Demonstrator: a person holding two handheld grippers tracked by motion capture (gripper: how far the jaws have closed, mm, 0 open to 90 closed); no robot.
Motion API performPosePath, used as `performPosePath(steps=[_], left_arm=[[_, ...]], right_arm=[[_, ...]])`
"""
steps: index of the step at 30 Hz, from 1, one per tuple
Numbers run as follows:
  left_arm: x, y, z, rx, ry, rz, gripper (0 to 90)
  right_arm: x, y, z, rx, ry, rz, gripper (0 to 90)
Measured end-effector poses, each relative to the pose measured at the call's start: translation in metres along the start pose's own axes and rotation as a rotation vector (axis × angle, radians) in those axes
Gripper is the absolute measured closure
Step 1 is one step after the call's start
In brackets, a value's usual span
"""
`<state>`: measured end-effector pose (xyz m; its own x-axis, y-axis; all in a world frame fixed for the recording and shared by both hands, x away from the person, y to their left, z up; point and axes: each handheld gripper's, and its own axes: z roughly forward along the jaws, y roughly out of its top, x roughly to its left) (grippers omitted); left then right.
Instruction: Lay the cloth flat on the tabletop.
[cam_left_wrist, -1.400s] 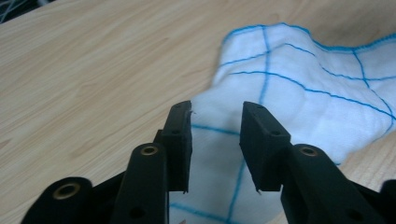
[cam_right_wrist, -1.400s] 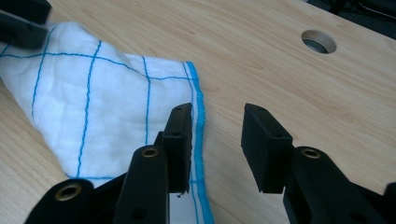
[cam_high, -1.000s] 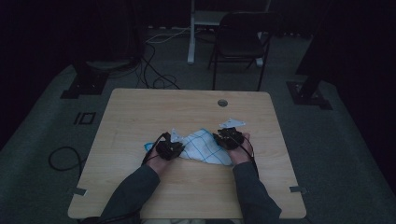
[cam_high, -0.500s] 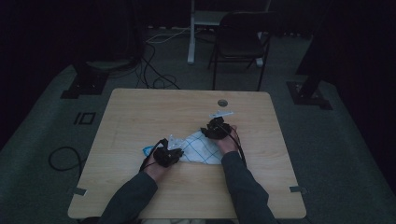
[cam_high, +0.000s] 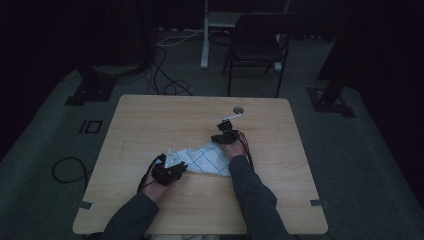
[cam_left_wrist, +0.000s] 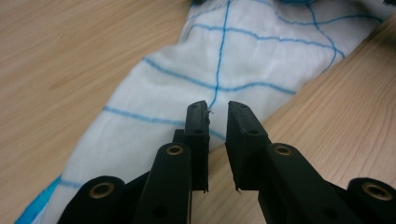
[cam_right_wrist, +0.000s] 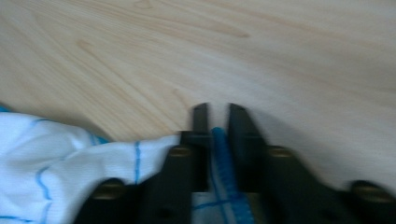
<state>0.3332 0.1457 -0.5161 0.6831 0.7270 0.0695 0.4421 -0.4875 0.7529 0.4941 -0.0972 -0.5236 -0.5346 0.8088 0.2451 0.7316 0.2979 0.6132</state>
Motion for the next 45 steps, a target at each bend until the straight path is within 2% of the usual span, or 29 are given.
performPosePath(steps=[6,10,13,15,20,24,29,30,32,34,35,38,41,45], left_arm=[[0.001,-0.01,-0.002,0.023,0.007,-0.003,79.3],[0.002,-0.013,0.001,0.041,0.009,-0.015,79.4],[0.005,-0.011,0.008,0.056,0.022,-0.018,79.3],[0.006,-0.008,0.014,0.061,0.031,-0.024,79.3],[0.005,-0.001,0.027,0.07,0.052,-0.004,77.5],[0.003,0.007,0.037,0.071,0.077,0.017,75.1],[0.006,0.013,0.046,0.07,0.092,-0.002,70.9],[0.01,0.016,0.051,0.087,0.093,-0.011,71.6],[0.015,0.018,0.054,0.089,0.069,-0.051,74.1],[0.018,0.02,0.054,0.1,0.055,-0.061,75.7],[0.023,0.022,0.055,0.115,0.029,-0.08,75.7],[0.027,0.024,0.054,0.137,0.013,-0.079,79.9],[0.033,0.024,0.052,0.159,-0.017,-0.086,80.3],[0.035,0.022,0.049,0.168,-0.017,-0.084,81.8]], right_arm=[[0.006,0.004,-0.024,-0.088,-0.041,-0.084,89.5],[0.003,0.009,-0.045,-0.16,-0.051,-0.088,89.5],[0.0,0.013,-0.058,-0.189,-0.066,-0.102,89.5],[-0.003,0.014,-0.064,-0.209,-0.074,-0.096,89.6],[-0.009,0.015,-0.071,-0.216,-0.085,-0.085,89.7],[-0.009,0.014,-0.071,-0.213,-0.09,-0.092,89.7],[-0.009,0.014,-0.07,-0.208,-0.088,-0.087,89.8],[-0.008,0.013,-0.069,-0.207,-0.088,-0.087,89.8],[-0.008,0.013,-0.068,-0.205,-0.089,-0.085,89.8],[-0.009,0.013,-0.068,-0.205,-0.09,-0.084,89.8],[-0.009,0.013,-0.068,-0.207,-0.093,-0.084,89.8],[-0.014,0.014,-0.072,-0.214,-0.105,-0.071,89.9],[-0.018,0.015,-0.078,-0.222,-0.118,-0.063,90.0],[-0.023,0.015,-0.083,-0.225,-0.143,-0.064,90.0]])
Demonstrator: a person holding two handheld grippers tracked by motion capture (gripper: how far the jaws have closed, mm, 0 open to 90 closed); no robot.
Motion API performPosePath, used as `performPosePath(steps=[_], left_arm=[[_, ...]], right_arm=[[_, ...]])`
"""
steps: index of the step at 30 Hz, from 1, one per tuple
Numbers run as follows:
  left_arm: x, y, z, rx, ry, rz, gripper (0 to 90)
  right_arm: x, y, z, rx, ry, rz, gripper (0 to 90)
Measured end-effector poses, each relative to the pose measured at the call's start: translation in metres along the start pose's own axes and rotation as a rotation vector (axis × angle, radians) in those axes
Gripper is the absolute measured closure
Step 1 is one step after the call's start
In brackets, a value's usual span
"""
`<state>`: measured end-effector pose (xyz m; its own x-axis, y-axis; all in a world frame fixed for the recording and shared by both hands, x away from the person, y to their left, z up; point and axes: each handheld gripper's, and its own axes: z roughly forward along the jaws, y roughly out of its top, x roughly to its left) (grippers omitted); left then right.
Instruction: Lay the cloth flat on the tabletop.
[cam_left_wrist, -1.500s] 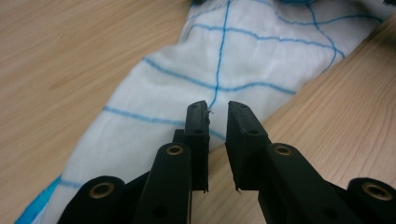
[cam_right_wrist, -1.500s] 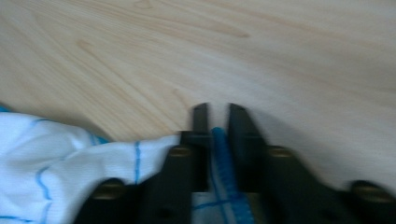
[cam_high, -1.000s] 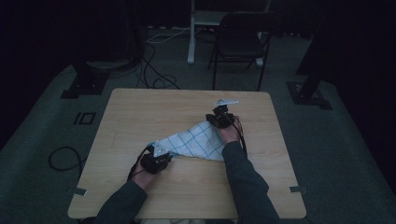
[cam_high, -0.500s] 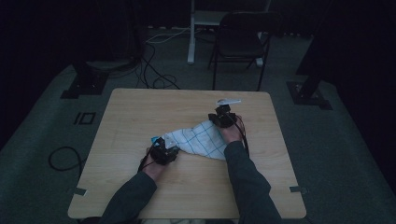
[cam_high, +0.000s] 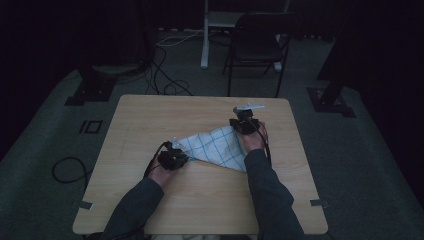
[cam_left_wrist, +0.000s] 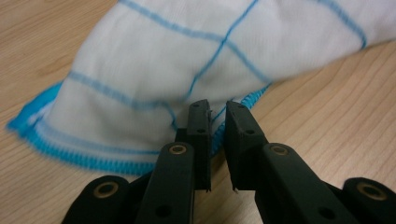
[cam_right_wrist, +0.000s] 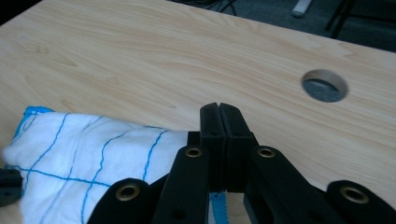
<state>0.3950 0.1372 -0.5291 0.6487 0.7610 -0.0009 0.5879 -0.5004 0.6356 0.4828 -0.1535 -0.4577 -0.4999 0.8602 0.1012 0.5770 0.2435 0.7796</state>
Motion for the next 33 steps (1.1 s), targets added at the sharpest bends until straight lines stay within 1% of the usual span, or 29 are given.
performPosePath(steps=[2,8,10,12,14,15,16,17,18,19,20,23,25,27,30,33], left_arm=[[0.001,-0.002,-0.002,0.001,0.007,0.004,82.4],[0.01,-0.009,-0.008,0.006,0.006,-0.006,84.9],[0.011,-0.009,-0.009,0.009,0.002,-0.011,85.2],[0.012,-0.009,-0.01,0.016,0.005,-0.004,85.4],[0.01,-0.009,-0.01,0.025,0.026,0.004,85.3],[0.01,-0.009,-0.01,0.025,0.026,0.004,84.3],[0.004,-0.008,-0.01,0.032,0.052,0.021,82.7],[0.002,-0.008,-0.01,0.03,0.06,0.029,80.8],[-0.002,-0.008,-0.01,0.016,0.06,0.042,78.3],[-0.002,-0.008,-0.01,0.016,0.06,0.042,76.6],[-0.006,-0.009,-0.009,0.0,0.045,0.051,76.6],[-0.014,-0.008,-0.007,-0.019,0.028,0.076,76.5],[-0.018,-0.007,-0.005,-0.021,0.017,0.084,76.6],[-0.022,-0.004,-0.004,-0.033,0.006,0.092,76.7],[-0.03,-0.001,-0.003,-0.049,-0.014,0.107,76.8],[-0.036,0.004,-0.001,-0.052,-0.017,0.126,76.8]], right_arm=[[-0.004,0.0,-0.003,-0.003,-0.011,0.004,90.0],[-0.016,0.001,-0.011,-0.013,-0.035,0.018,90.0],[-0.017,0.001,-0.012,-0.011,-0.037,0.017,90.0],[-0.017,0.002,-0.013,-0.015,-0.037,0.014,90.0],[-0.015,0.002,-0.012,-0.016,-0.038,0.011,90.0],[-0.015,0.002,-0.012,-0.016,-0.038,0.011,90.0],[-0.013,0.001,-0.009,-0.007,-0.037,0.005,89.7],[-0.013,0.001,-0.008,0.002,-0.024,0.005,88.5],[-0.013,0.001,-0.006,0.008,-0.011,0.007,82.4],[-0.013,0.001,-0.006,0.008,-0.011,0.007,82.4],[-0.013,0.0,-0.005,0.016,0.01,0.009,78.3],[-0.008,-0.002,-0.005,0.012,0.013,-0.004,71.8],[-0.002,-0.002,-0.008,0.001,0.02,-0.025,70.2],[0.006,-0.006,-0.011,-0.006,0.034,-0.05,69.1],[0.022,-0.019,-0.014,0.001,0.058,-0.108,68.2],[0.034,-0.036,-0.015,0.012,0.073,-0.154,66.8]])
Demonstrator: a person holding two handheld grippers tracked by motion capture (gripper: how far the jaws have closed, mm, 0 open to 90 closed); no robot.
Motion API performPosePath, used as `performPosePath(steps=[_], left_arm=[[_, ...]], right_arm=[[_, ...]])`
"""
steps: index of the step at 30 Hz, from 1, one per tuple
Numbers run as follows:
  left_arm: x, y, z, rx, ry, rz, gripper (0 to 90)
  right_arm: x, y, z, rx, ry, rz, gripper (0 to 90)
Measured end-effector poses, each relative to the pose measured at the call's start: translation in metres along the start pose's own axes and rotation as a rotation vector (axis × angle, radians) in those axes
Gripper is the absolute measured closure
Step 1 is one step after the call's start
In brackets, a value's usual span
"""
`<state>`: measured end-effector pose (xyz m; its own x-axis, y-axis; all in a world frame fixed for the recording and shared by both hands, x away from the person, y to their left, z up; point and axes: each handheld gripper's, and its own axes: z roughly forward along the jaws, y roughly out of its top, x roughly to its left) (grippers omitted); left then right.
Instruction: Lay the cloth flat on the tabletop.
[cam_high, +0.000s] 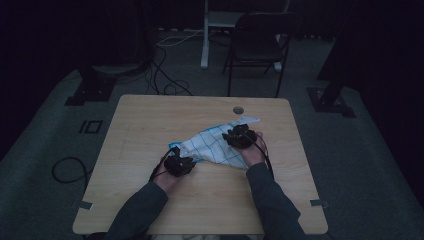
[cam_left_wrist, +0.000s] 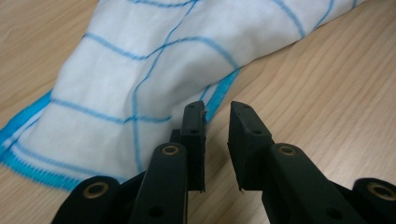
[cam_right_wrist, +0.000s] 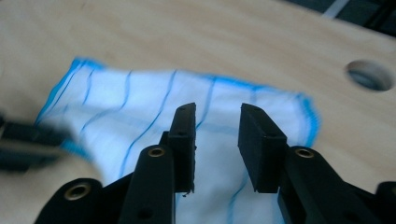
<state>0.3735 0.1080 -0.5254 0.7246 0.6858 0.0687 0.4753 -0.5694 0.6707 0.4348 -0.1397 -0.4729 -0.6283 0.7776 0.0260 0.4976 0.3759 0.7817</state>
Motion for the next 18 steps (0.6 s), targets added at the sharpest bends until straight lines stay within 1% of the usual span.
performPosePath(steps=[4,5,6,7,8,9,10,12,15,16,17,18], left_arm=[[-0.005,0.006,0.007,-0.002,0.003,0.008,76.8],[-0.005,0.008,0.008,-0.001,0.005,0.016,76.8],[-0.006,0.009,0.01,-0.003,0.006,0.011,76.7],[-0.006,0.01,0.012,-0.002,0.008,0.014,76.4],[-0.006,0.01,0.013,0.0,0.011,0.015,76.2],[-0.007,0.011,0.015,-0.001,0.011,0.008,76.1],[-0.007,0.011,0.016,0.004,0.01,0.012,75.6],[-0.007,0.012,0.018,0.008,0.009,0.016,74.9],[-0.008,0.013,0.02,0.008,0.011,0.012,74.5],[-0.008,0.013,0.02,0.009,0.011,0.011,74.5],[-0.008,0.013,0.02,0.009,0.013,0.012,74.5],[-0.008,0.013,0.02,0.008,0.012,0.012,74.5]], right_arm=[[0.017,-0.019,0.0,0.02,0.02,-0.04,64.2],[0.022,-0.024,0.0,0.028,0.028,-0.056,63.5],[0.026,-0.029,0.0,0.037,0.031,-0.075,62.5],[0.03,-0.033,0.0,0.041,0.025,-0.094,61.5],[0.034,-0.037,-0.001,0.047,0.027,-0.1,60.0],[0.036,-0.041,-0.001,0.049,0.032,-0.106,58.7],[0.038,-0.044,-0.001,0.054,0.035,-0.105,56.9],[0.043,-0.05,0.001,0.081,0.049,-0.117,55.7],[0.048,-0.056,0.005,0.121,0.026,-0.176,55.3],[0.048,-0.057,0.006,0.134,0.019,-0.187,57.8],[0.048,-0.057,0.008,0.141,0.009,-0.198,63.2],[0.048,-0.056,0.009,0.148,0.004,-0.21,71.9]])
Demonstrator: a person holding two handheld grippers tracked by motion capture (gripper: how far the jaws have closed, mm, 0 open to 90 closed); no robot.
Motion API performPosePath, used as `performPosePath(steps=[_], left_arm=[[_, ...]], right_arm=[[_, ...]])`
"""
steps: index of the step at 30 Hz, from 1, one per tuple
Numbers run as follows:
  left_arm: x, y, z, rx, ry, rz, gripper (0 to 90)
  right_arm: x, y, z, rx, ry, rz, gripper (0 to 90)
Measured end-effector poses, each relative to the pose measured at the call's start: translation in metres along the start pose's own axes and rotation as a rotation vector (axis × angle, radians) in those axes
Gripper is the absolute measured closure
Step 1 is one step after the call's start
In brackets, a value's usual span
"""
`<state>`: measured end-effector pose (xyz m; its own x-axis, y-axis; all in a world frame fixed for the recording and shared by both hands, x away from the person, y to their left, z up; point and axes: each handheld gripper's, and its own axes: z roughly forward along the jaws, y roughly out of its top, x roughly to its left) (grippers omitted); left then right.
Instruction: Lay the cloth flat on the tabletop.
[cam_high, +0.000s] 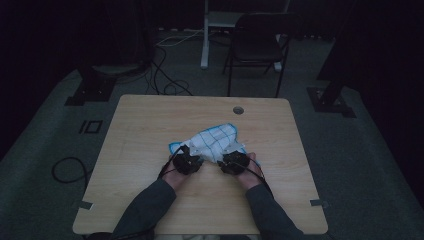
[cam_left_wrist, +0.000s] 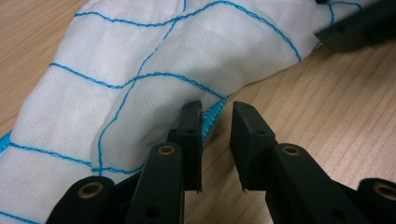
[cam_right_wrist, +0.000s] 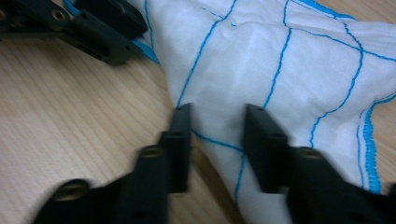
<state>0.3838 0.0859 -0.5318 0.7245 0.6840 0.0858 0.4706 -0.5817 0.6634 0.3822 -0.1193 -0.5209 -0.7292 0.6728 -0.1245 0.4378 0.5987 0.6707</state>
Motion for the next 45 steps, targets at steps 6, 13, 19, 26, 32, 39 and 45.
performPosePath(steps=[6,13,19,26,32,39,45], left_arm=[[-0.003,0.002,-0.002,-0.012,-0.011,0.024,73.7],[-0.006,0.004,0.003,-0.014,-0.001,0.042,72.3],[-0.004,0.006,0.007,-0.007,-0.018,0.016,74.4],[-0.001,0.003,0.0,0.035,-0.098,0.029,77.7],[-0.001,-0.007,-0.01,0.041,-0.153,0.06,78.8],[-0.005,-0.02,-0.021,0.032,-0.169,0.073,79.0],[-0.007,-0.025,-0.026,0.029,-0.161,0.071,79.1]], right_arm=[[-0.006,0.011,-0.008,-0.028,-0.028,-0.027,87.4],[-0.021,0.027,-0.019,-0.08,-0.027,0.018,87.4],[-0.028,0.035,-0.019,-0.09,-0.03,0.026,87.5],[-0.04,0.045,-0.021,-0.093,-0.067,0.047,87.4],[-0.048,0.05,-0.017,-0.073,-0.084,0.049,87.0],[-0.046,0.051,-0.001,-0.041,-0.074,0.037,86.4],[-0.043,0.054,0.002,-0.044,-0.049,0.038,86.2]])
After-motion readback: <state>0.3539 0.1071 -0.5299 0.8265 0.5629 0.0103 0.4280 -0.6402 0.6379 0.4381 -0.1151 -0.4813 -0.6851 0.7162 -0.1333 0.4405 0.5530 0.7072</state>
